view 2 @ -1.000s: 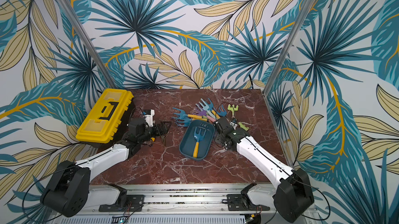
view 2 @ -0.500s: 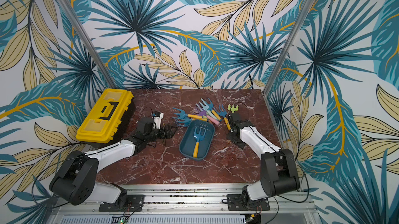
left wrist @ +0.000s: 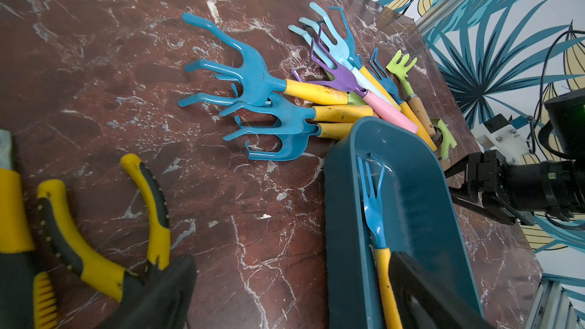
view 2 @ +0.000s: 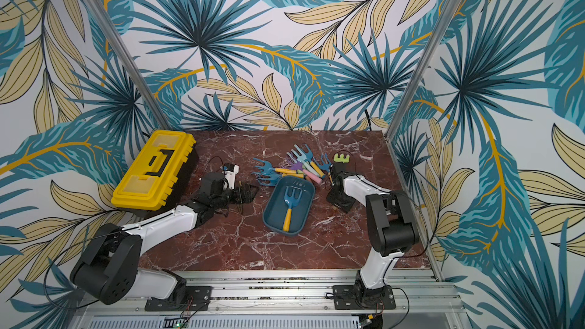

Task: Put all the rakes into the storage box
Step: Pick up the rake at the center of the board.

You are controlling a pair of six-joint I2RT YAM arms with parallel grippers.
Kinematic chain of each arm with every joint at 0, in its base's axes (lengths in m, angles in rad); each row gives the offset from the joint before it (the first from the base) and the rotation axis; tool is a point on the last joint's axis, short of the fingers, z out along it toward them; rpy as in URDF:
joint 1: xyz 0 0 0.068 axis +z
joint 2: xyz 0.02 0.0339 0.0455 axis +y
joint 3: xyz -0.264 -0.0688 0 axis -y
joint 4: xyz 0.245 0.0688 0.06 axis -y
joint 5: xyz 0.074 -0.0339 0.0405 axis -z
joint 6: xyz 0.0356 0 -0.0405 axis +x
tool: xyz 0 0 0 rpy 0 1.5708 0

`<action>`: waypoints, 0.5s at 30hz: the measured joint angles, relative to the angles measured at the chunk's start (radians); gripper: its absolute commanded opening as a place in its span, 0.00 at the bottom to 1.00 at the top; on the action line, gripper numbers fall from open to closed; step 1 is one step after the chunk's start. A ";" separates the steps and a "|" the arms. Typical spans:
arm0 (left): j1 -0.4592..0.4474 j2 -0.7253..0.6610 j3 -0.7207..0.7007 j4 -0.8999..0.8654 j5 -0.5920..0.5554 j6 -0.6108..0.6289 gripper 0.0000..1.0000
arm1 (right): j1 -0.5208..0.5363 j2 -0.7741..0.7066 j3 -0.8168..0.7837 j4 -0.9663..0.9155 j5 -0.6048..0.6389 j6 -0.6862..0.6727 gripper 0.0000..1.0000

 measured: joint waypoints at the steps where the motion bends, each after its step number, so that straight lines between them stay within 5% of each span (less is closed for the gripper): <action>1: 0.000 0.000 0.000 0.000 -0.002 0.000 1.00 | -0.001 0.004 0.004 -0.003 0.000 0.002 0.50; 9: 0.000 0.005 0.002 -0.006 -0.018 0.000 1.00 | -0.008 -0.002 -0.006 -0.003 0.009 0.021 0.45; 15: 0.000 0.001 0.002 -0.008 -0.029 0.000 1.00 | -0.009 -0.065 -0.085 0.013 0.031 0.060 0.29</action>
